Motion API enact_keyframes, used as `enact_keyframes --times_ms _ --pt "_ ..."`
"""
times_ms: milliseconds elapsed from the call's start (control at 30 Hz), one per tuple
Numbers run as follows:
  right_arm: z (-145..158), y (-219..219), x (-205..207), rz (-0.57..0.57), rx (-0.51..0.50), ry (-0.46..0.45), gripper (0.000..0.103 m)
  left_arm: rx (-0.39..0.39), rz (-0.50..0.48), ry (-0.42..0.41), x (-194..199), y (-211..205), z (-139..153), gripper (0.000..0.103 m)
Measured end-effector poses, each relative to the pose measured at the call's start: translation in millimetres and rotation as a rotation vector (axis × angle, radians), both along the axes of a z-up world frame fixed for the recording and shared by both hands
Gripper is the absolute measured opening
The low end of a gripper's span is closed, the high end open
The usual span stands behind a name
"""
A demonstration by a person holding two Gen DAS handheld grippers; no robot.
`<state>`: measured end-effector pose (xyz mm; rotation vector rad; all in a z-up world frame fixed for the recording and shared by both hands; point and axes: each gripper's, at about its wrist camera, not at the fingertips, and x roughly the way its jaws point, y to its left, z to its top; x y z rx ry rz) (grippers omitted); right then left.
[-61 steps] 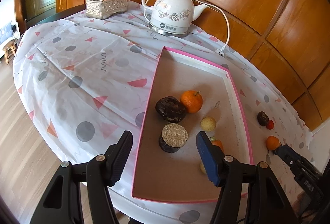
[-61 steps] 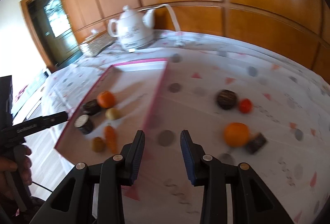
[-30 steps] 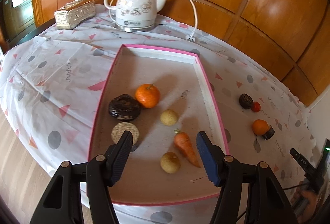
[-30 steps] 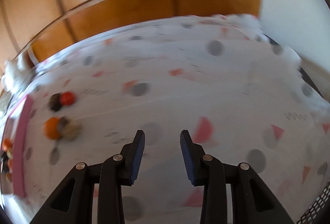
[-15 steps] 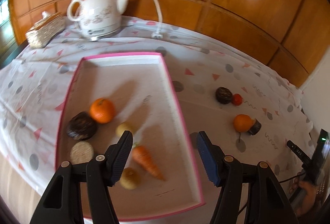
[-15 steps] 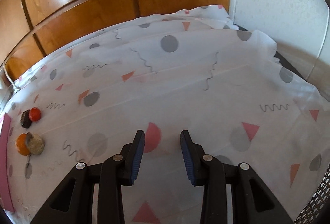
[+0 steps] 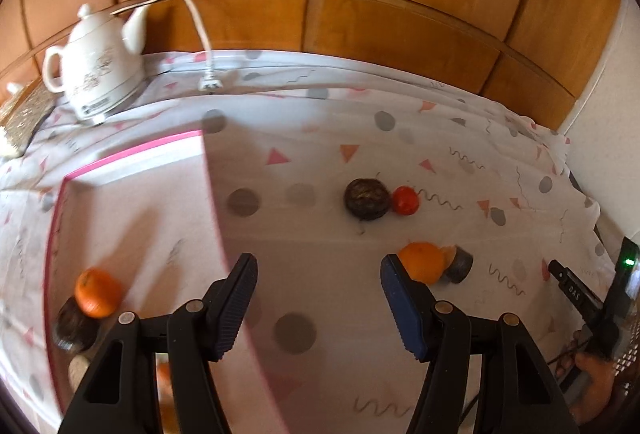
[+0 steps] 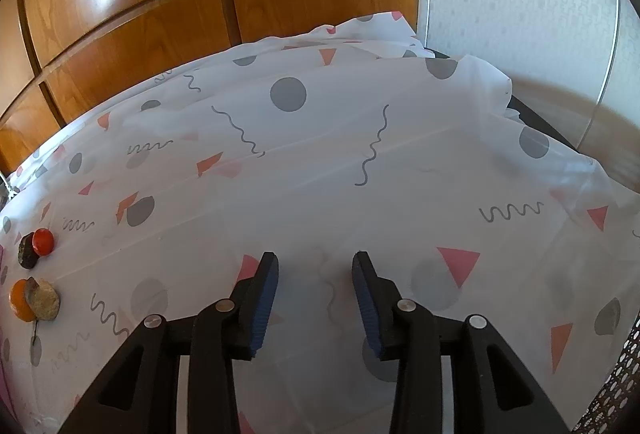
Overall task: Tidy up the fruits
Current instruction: 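Move the left tool toward the second dark brown round root, then close the left tool on the dark brown round root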
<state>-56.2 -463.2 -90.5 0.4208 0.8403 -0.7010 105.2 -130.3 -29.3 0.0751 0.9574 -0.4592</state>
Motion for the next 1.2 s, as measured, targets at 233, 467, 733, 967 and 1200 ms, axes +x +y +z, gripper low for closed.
enact_keyframes --times_ms 233,467,733,967,1200 --pt "-0.7 1.9 -0.2 0.011 0.004 -0.007 0.045 0.025 -0.04 0.028 25.8 -32.9 -14.5 0.064" --pt "-1.5 4.6 1.3 0.013 0.003 -0.014 0.049 0.061 -0.058 0.064 50.6 -60.3 -34.8 0.064" --pt "-2.5 7.9 3.9 0.027 -0.005 -0.009 0.056 0.087 -0.078 0.088 69.5 -83.0 -51.8 0.064" --pt "-3.0 9.2 4.9 0.036 -0.007 -0.009 0.06 0.082 -0.068 0.1 78.6 -93.3 -66.0 0.064" --pt "-3.3 9.9 5.0 0.038 -0.012 -0.006 0.061 0.041 -0.071 0.124 74.4 -77.7 -62.0 0.046"
